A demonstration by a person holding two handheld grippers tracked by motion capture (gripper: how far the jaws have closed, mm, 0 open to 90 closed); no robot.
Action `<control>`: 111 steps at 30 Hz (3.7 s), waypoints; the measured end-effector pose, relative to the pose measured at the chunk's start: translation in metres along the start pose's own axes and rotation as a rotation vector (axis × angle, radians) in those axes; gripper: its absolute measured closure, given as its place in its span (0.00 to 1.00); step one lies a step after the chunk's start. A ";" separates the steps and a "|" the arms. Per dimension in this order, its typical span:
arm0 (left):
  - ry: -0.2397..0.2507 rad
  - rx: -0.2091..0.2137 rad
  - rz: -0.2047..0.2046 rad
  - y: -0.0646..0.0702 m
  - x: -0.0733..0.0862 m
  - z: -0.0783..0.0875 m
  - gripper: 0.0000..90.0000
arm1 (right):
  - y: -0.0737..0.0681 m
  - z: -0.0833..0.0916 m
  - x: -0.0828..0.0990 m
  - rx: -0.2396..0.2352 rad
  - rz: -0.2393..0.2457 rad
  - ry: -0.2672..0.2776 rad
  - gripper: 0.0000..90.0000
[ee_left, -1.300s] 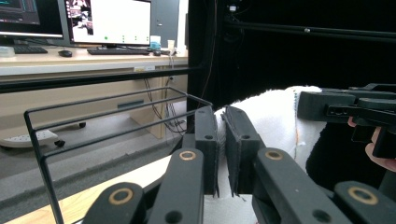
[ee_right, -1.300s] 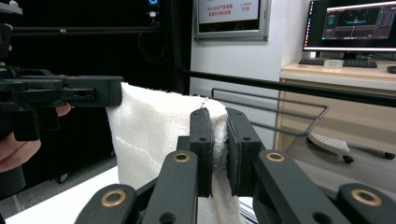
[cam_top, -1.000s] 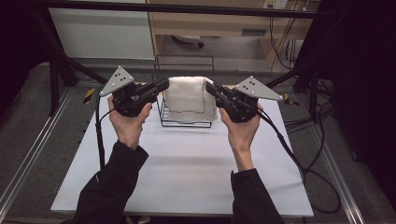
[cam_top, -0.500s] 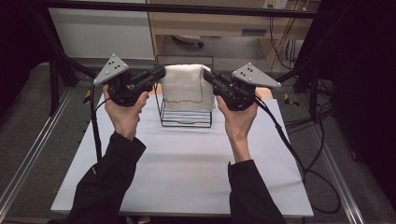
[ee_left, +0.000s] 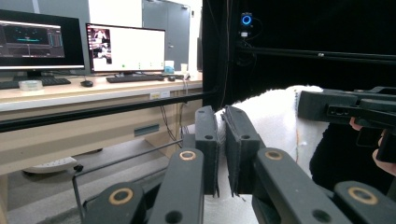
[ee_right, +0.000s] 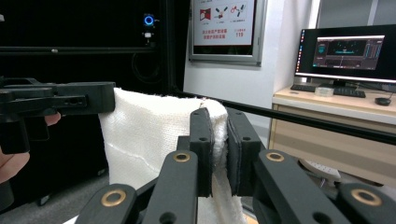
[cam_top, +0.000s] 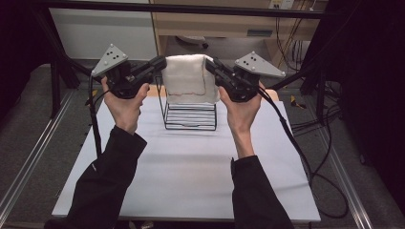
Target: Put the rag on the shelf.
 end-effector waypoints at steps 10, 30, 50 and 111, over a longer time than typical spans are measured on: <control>0.006 -0.016 -0.001 -0.009 -0.012 -0.008 0.94 | 0.006 -0.013 -0.010 0.012 0.000 0.007 0.92; -0.011 -0.051 -0.013 -0.028 -0.027 -0.031 0.94 | 0.022 -0.039 -0.020 0.033 -0.016 0.011 0.92; -0.011 -0.081 0.005 -0.046 -0.035 -0.058 0.94 | 0.042 -0.064 -0.030 0.045 -0.013 0.011 0.92; -0.114 -0.078 -0.010 -0.054 0.028 -0.063 0.94 | 0.048 -0.071 0.033 0.031 -0.056 -0.108 0.92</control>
Point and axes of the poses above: each handheld gripper's, and its own axes: z roughly backward along the jaws, x roughly out of its underside, y roughly to its right, the point moved 2 cm from there along -z, roughly forward along the jaws, and after that the axes turned 6 degrees about -x, right-handed, at the moved point
